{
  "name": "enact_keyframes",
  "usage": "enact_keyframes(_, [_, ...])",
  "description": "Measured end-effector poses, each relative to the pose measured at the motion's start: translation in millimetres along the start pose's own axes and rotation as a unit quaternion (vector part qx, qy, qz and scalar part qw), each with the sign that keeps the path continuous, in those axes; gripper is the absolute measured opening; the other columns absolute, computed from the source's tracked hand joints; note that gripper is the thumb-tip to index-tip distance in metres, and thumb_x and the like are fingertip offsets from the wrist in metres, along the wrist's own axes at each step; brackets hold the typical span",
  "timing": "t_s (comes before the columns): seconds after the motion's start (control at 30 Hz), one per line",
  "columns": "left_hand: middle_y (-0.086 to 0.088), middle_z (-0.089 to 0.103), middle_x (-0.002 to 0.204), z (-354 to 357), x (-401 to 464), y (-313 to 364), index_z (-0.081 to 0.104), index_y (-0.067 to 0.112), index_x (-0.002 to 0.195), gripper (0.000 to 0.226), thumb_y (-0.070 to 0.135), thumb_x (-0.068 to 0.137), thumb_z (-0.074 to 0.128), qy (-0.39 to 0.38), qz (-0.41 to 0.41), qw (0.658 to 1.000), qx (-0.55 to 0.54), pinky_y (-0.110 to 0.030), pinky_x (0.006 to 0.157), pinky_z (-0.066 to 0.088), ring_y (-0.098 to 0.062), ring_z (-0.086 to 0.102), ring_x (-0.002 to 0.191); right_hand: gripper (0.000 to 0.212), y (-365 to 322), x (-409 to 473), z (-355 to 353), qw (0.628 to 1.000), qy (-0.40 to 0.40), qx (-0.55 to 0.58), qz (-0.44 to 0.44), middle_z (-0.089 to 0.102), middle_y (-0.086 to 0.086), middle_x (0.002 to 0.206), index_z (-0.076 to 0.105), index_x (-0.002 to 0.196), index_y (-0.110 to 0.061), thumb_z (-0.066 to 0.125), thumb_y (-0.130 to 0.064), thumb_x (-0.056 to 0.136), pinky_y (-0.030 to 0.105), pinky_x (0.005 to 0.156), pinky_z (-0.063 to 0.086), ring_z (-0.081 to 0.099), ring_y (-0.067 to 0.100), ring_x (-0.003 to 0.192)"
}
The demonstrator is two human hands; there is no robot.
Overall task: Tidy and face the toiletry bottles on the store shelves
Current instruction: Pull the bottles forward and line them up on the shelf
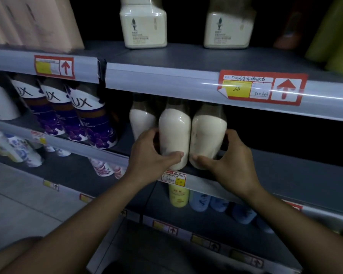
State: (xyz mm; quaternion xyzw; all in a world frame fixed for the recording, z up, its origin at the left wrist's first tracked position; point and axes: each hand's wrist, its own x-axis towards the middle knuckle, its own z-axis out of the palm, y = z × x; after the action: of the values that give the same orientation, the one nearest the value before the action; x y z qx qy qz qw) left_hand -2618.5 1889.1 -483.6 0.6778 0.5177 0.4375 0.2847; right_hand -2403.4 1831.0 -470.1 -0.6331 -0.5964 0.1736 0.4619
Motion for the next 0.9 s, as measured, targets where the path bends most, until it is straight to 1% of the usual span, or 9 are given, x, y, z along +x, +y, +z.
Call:
enact_keyframes(0.1, [0.008,0.075,0.106,8.9,2.1,-0.9,0.064,0.03,0.114,0.063,0.048,0.057,0.086,0.014,-0.006,1.0,-0.004,-0.044,0.082,0.063,-0.009,0.073,0.096,0.071,7.9,3.6,6.0,1.0,0.01,-0.002,0.007,0.065,-0.011,0.115,0.05,0.118,-0.031,0.096,-0.036,0.066,0.004,0.068,0.046,0.06,0.0,0.095])
enact_keyframes(0.17, [0.009,0.076,0.102,14.1,1.5,-1.7,0.066,0.032,0.109,0.058,0.047,0.057,0.084,0.019,-0.019,1.0,-0.012,-0.043,0.082,0.064,-0.007,0.074,0.093,0.073,15.1,3.2,10.5,1.0,0.013,-0.003,0.014,0.066,-0.01,0.117,0.052,0.124,-0.028,0.096,-0.037,0.066,0.01,0.073,0.047,0.062,0.004,0.099])
enact_keyframes(0.2, [0.01,0.077,0.1,16.0,1.1,-2.3,0.067,0.033,0.109,0.057,0.047,0.056,0.084,0.021,-0.023,0.999,-0.016,-0.043,0.082,0.064,-0.005,0.074,0.091,0.076,18.2,2.2,12.5,1.0,0.013,-0.001,0.018,0.065,-0.011,0.117,0.052,0.127,-0.026,0.096,-0.038,0.066,0.011,0.074,0.046,0.062,0.004,0.1])
enact_keyframes(0.27, [0.011,0.077,0.102,17.9,0.6,-2.3,0.068,0.032,0.113,0.061,0.049,0.057,0.083,0.019,-0.028,0.999,-0.023,-0.042,0.084,0.064,-0.004,0.074,0.093,0.081,23.8,0.2,15.9,1.0,0.015,0.002,0.023,0.064,-0.012,0.118,0.052,0.133,-0.024,0.096,-0.039,0.066,0.011,0.075,0.046,0.062,0.005,0.101])
enact_keyframes(0.4, [0.012,0.077,0.107,17.2,0.4,1.3,0.068,0.027,0.126,0.074,0.054,0.058,0.082,0.017,-0.024,0.999,-0.019,-0.039,0.088,0.063,-0.002,0.073,0.097,0.084,29.2,-0.5,17.8,1.0,0.02,-0.003,0.019,0.066,-0.009,0.123,0.05,0.135,-0.024,0.095,-0.042,0.067,0.022,0.081,0.051,0.064,0.009,0.103])
enact_keyframes(0.5, [0.015,0.076,0.105,16.8,-1.3,3.0,0.068,0.031,0.122,0.067,0.054,0.061,0.081,0.019,-0.019,1.0,-0.005,-0.038,0.087,0.063,0.001,0.072,0.095,0.083,30.0,0.3,18.0,1.0,0.021,-0.007,0.018,0.066,-0.006,0.125,0.049,0.134,-0.024,0.094,-0.043,0.068,0.027,0.083,0.054,0.065,0.011,0.106])
enact_keyframes(0.6, [0.015,0.076,0.105,18.0,-1.4,1.3,0.068,0.032,0.121,0.064,0.055,0.063,0.081,0.02,-0.022,1.0,-0.003,-0.04,0.087,0.063,0.0,0.073,0.096,0.083,29.7,0.0,18.8,1.0,0.018,-0.016,0.013,0.064,-0.005,0.128,0.049,0.135,-0.023,0.093,-0.044,0.068,0.036,0.091,0.057,0.064,0.014,0.112])
enact_keyframes(0.77, [0.012,0.075,0.115,19.1,-2.1,-3.4,0.062,0.026,0.129,0.075,0.054,0.062,0.081,0.02,-0.02,1.0,-0.004,-0.039,0.09,0.063,-0.004,0.072,0.104,0.087,27.7,-0.1,19.5,1.0,0.015,-0.018,0.008,0.062,-0.005,0.131,0.047,0.14,-0.024,0.093,-0.045,0.069,0.035,0.095,0.056,0.062,0.014,0.118])
enact_keyframes(0.9, [0.011,0.075,0.113,20.7,-2.9,-6.0,0.063,0.026,0.127,0.067,0.046,0.067,0.085,0.023,-0.011,1.0,0.011,-0.039,0.088,0.063,-0.003,0.072,0.103,0.087,27.5,0.0,20.6,1.0,0.014,-0.027,0.003,0.06,-0.002,0.134,0.045,0.141,-0.023,0.091,-0.046,0.071,0.037,0.097,0.055,0.06,0.017,0.121])
